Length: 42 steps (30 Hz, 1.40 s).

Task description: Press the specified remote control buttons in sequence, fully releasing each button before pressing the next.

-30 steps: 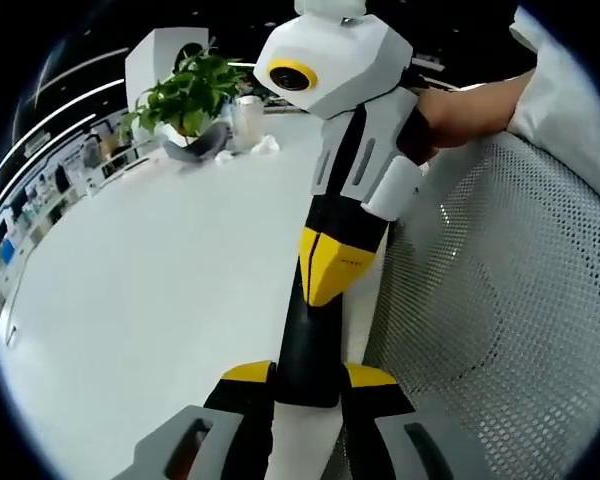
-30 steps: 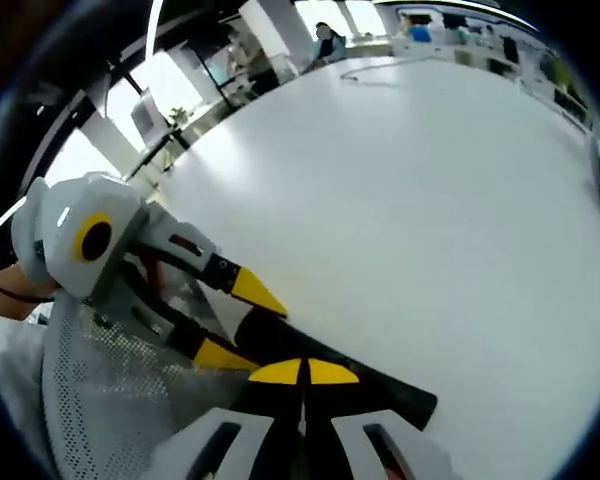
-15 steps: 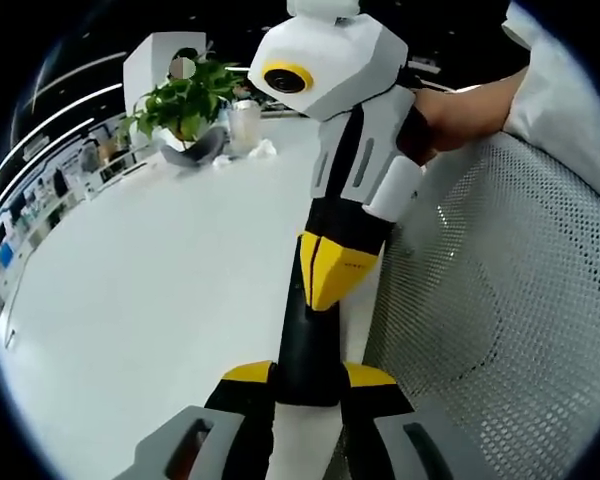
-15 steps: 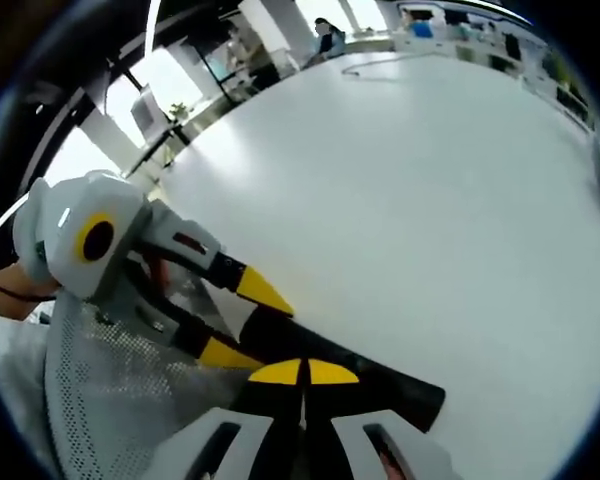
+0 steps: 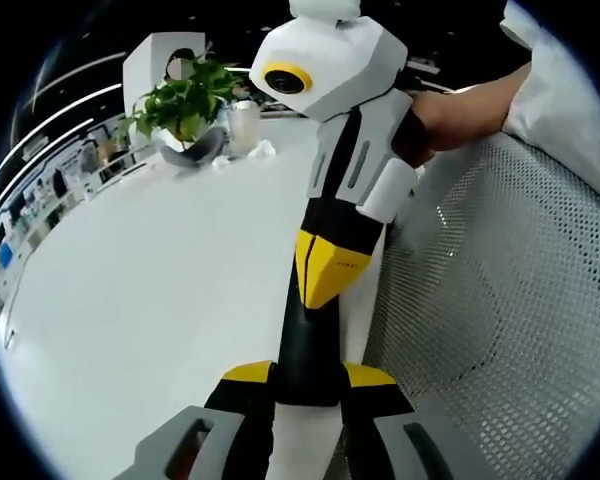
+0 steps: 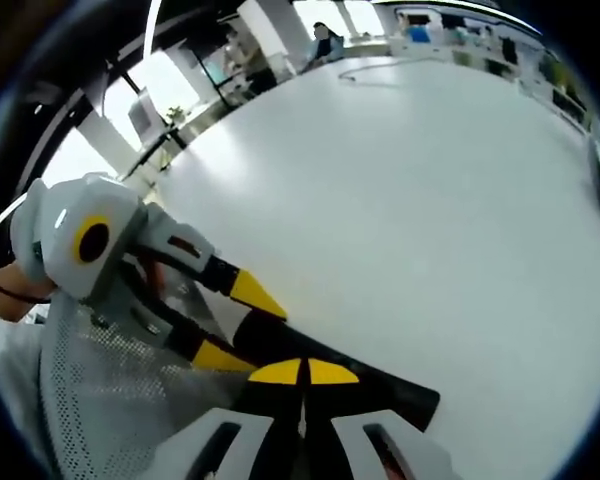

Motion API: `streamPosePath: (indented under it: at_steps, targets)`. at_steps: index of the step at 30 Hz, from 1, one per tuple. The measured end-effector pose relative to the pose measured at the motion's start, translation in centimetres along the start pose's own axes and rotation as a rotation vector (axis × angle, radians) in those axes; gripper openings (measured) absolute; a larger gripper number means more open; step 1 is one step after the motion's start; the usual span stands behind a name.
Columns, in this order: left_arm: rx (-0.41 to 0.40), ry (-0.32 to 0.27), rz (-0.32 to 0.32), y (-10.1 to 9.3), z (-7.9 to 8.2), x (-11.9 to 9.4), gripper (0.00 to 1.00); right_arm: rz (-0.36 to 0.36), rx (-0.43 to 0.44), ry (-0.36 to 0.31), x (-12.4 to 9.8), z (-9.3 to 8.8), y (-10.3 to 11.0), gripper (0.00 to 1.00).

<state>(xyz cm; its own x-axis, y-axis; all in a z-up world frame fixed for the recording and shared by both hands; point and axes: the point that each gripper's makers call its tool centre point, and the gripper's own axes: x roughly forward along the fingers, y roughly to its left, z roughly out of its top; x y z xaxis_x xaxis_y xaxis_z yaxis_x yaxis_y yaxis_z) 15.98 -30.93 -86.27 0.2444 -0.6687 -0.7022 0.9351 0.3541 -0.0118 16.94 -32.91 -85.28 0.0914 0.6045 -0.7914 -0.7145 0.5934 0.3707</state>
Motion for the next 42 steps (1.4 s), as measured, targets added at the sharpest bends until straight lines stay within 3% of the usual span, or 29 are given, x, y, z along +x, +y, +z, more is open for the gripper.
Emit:
streamPosePath:
  at_steps: [6, 13, 32, 38, 42]
  targets:
    - [0.002, 0.000, 0.001, -0.03, -0.03, -0.05, 0.24, 0.001, 0.006, -0.003, 0.03, 0.01, -0.03, 0.00]
    - [0.001, -0.003, 0.003, 0.00, 0.00, -0.12, 0.24, 0.036, 0.093, -0.015, -0.06, 0.20, -0.16, 0.00]
    - [0.000, -0.011, 0.007, -0.14, 0.16, -0.07, 0.24, 0.066, 0.135, -0.019, -0.21, 0.47, 0.19, 0.00]
    - [-0.002, -0.010, 0.008, -0.12, 0.11, -0.07, 0.25, 0.060, 0.097, -0.002, 0.17, 0.26, 0.57, 0.00]
    - [-0.002, -0.011, 0.007, -0.14, 0.09, -0.07, 0.25, 0.080, 0.138, -0.015, 0.14, 0.20, 0.31, 0.00]
